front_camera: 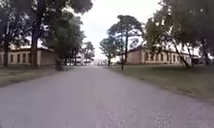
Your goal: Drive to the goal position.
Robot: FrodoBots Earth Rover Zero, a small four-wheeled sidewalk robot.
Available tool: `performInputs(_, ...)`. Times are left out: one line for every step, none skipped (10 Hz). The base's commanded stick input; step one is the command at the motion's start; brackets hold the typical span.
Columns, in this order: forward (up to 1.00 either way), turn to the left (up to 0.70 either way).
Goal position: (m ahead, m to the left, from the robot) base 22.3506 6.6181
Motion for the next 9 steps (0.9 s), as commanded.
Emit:
performInputs(0.85,0.0)
performInputs(0.85,0.0)
performInputs(0.85,0.0)
performInputs(0.85,0.0)
performInputs(0.85,0.0)
performInputs(0.85,0.0)
performInputs(0.85,0.0)
performInputs(0.85,0.0)
performInputs(0.85,0.0)
